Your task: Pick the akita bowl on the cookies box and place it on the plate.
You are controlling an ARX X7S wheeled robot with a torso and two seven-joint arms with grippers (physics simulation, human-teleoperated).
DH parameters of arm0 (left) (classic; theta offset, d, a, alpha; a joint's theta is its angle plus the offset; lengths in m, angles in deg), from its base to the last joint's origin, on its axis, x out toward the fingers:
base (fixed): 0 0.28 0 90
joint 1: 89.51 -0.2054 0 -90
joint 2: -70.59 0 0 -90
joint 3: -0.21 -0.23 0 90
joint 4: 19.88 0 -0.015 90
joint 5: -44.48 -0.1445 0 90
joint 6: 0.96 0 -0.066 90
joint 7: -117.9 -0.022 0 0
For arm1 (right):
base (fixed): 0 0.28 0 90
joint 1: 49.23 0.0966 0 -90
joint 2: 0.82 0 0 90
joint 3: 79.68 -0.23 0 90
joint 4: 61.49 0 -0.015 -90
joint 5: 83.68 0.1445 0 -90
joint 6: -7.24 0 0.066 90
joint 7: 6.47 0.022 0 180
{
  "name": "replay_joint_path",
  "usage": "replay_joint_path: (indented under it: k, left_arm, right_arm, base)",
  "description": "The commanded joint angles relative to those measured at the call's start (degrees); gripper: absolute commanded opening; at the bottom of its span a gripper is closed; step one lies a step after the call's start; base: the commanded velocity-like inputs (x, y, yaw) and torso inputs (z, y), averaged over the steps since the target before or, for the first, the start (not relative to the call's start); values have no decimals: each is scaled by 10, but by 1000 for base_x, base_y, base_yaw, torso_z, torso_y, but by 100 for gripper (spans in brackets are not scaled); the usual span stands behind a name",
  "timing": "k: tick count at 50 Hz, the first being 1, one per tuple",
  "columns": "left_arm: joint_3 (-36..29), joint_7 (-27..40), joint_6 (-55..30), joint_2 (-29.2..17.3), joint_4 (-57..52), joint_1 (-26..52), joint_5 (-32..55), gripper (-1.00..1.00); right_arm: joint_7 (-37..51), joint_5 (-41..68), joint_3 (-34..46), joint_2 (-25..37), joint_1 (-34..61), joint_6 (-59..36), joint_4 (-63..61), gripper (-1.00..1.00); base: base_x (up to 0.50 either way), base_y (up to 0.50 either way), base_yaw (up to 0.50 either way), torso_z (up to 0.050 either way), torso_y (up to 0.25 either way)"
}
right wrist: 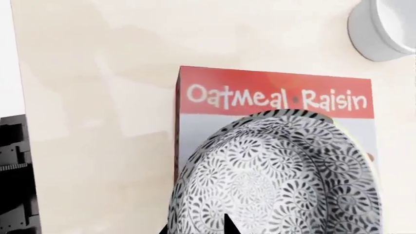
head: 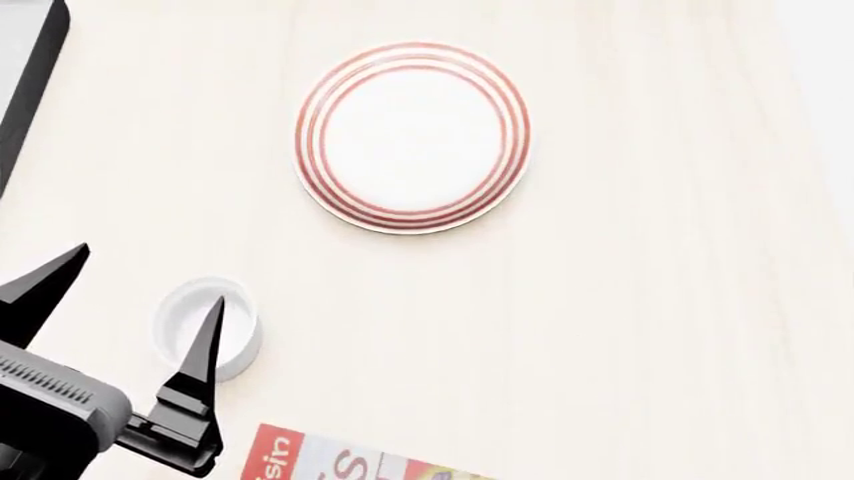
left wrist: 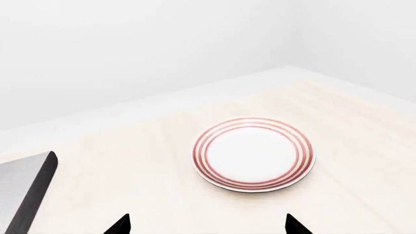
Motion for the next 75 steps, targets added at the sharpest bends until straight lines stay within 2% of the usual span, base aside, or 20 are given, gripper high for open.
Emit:
replay_joint_path:
  k: [1,11,19,29,38,43,44,57,66,75]
  left_arm:
    - [12,-13,-1,10,-1,-1,-7,100]
    - [7,-11,-7,11,-5,1,-6,100]
    - [3,-11,-8,10,-9,-1,-5,100]
    - [5,-9,-11,7,-17,-2,-1,100]
    - [8,-8,-11,3,-22,-5,2,100]
    - [8,-7,-9,1,-25,-8,2,100]
    - [8,-7,-7,1,-24,-8,1,100]
    - [4,-12,10,-1,-16,-16,-3,100]
    - [1,-15,19,-6,-18,-23,-6,100]
    - [-1,-13,18,-10,-28,-28,-6,100]
  right_arm:
    - [14,36,27,-10,17,4,0,-100]
    - [69,111,69,6,80,10,-10,-100]
    - [71,150,92,27,122,-8,-11,-100]
    - [47,208,74,57,218,-39,-1,-100]
    - [-2,194,33,78,274,-106,49,-100]
    - [-52,147,-4,86,303,-170,100,-100]
    - [-91,119,-7,89,318,-175,106,-100]
    - [-323,-127,4,72,380,-168,129,-100]
    - [-468,-327,43,52,379,-116,155,-100]
    - [-540,-478,94,35,367,-23,243,-100]
  base:
    - [0,0,0,0,0]
    - [0,0,0,0,-2]
    - [0,0,0,0,0]
    - [0,0,0,0,-1]
    - [0,0,0,0,0]
    - [0,0,0,0,0]
    - [0,0,0,0,0]
    - [0,0,0,0,0]
    - [0,0,0,0,0]
    - [0,0,0,0,0]
